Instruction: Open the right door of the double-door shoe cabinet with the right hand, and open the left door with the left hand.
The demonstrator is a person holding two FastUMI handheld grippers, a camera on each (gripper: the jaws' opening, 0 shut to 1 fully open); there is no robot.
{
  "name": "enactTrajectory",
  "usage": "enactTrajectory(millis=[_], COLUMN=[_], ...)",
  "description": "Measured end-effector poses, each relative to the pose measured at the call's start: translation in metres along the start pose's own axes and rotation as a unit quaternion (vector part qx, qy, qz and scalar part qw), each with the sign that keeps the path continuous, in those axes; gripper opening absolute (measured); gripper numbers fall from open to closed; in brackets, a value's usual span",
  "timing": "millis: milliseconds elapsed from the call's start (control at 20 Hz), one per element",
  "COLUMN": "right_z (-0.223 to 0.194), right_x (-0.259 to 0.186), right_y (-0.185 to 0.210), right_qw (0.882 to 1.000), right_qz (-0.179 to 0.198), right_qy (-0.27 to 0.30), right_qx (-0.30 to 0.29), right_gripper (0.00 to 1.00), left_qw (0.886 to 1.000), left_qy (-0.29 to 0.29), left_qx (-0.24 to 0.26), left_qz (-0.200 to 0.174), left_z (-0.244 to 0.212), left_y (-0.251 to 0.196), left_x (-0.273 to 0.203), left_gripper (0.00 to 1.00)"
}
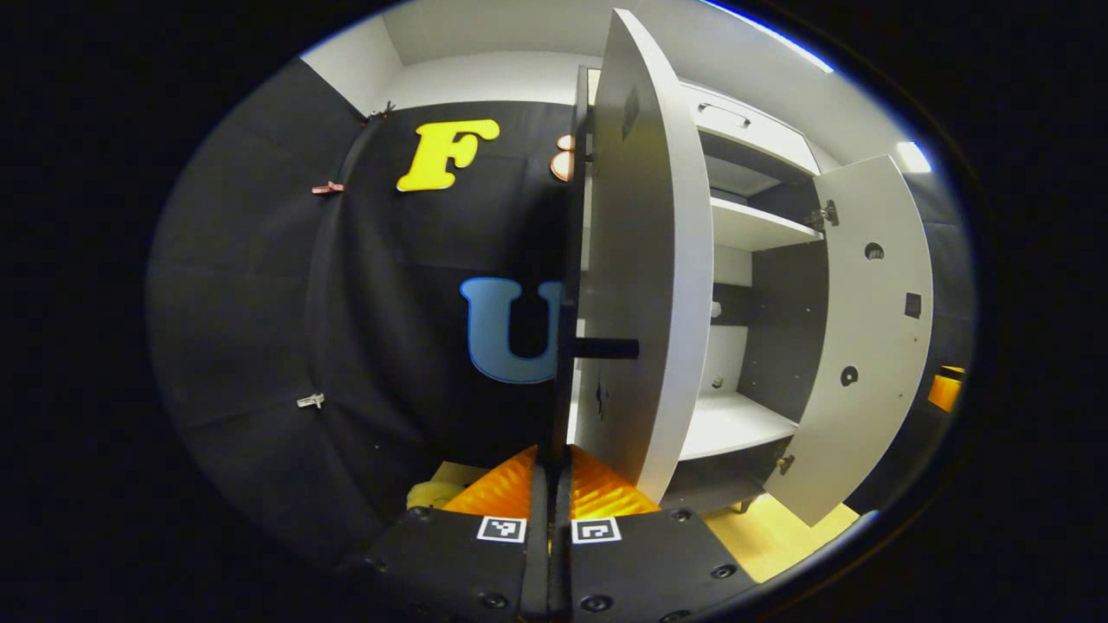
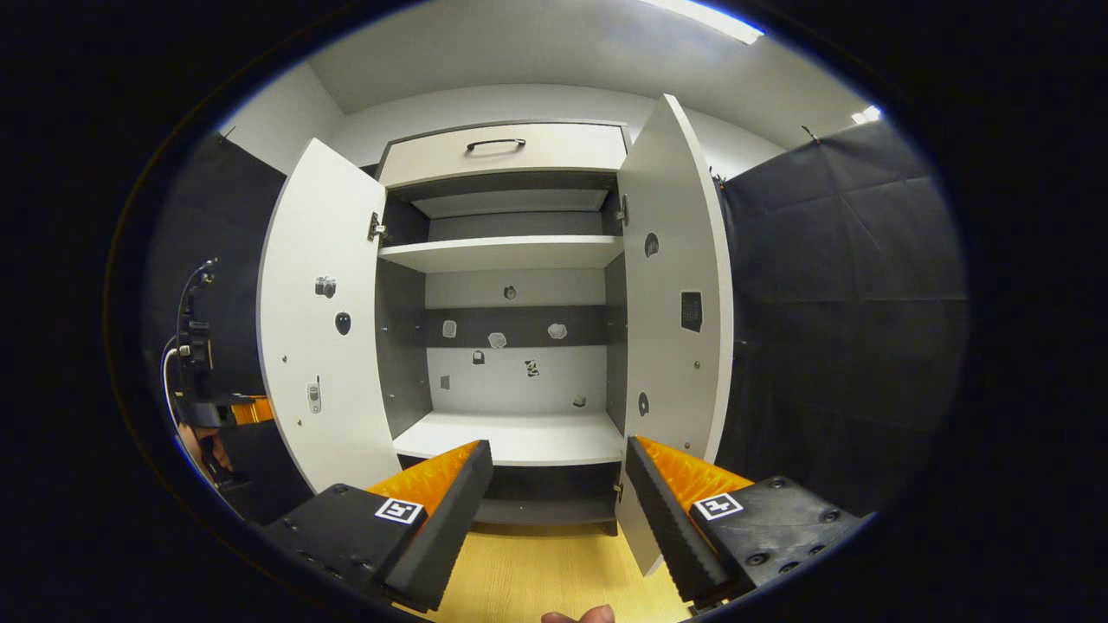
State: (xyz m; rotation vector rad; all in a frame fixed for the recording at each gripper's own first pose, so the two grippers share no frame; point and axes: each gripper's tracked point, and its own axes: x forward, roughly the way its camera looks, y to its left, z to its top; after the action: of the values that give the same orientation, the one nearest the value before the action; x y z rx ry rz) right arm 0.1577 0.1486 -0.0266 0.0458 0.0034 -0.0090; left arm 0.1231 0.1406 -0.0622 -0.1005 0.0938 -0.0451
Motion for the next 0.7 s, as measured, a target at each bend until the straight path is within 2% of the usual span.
enactTrajectory(millis=[100, 400, 450, 550, 650, 700], right_z=[0.0, -0.005, -0.004, 0.0, 0.003, 0.005], right_x=[-0.002, -0.004, -0.004, -0.003, -0.004, -0.004], right_y=[0.002, -0.003, -0.005, -0.01, -0.013, -0.015], right_qw=[1.0, 1.0, 1.0, 1.0, 1.0, 1.0], right_qz=[-0.004, -0.006, -0.008, -0.016, -0.019, -0.019], right_qy=[0.002, 0.014, 0.012, 0.006, 0.001, 0.0], right_qx=[0.002, 0.015, 0.015, 0.01, 0.004, 0.002], right_gripper=[0.97, 0.97, 0.97, 0.97, 0.94, 0.97], left_qw=[1.0, 0.999, 0.999, 0.999, 0.999, 0.999], left_qy=[-0.008, -0.034, -0.036, -0.036, -0.031, -0.025], left_qx=[-0.004, 0.033, 0.037, 0.034, 0.025, 0.023], left_qz=[-0.001, 0.009, 0.013, 0.022, 0.022, 0.026], left_z=[0.005, 0.018, 0.019, 0.017, 0.014, 0.012], left_y=[-0.003, -0.001, 0.0, 0.002, -0.001, 0.0], left_x=[-0.001, -0.019, -0.024, -0.033, -0.044, -0.05], left_gripper=[0.05, 0.05, 0.01, 0.1, 0.31, 0.42])
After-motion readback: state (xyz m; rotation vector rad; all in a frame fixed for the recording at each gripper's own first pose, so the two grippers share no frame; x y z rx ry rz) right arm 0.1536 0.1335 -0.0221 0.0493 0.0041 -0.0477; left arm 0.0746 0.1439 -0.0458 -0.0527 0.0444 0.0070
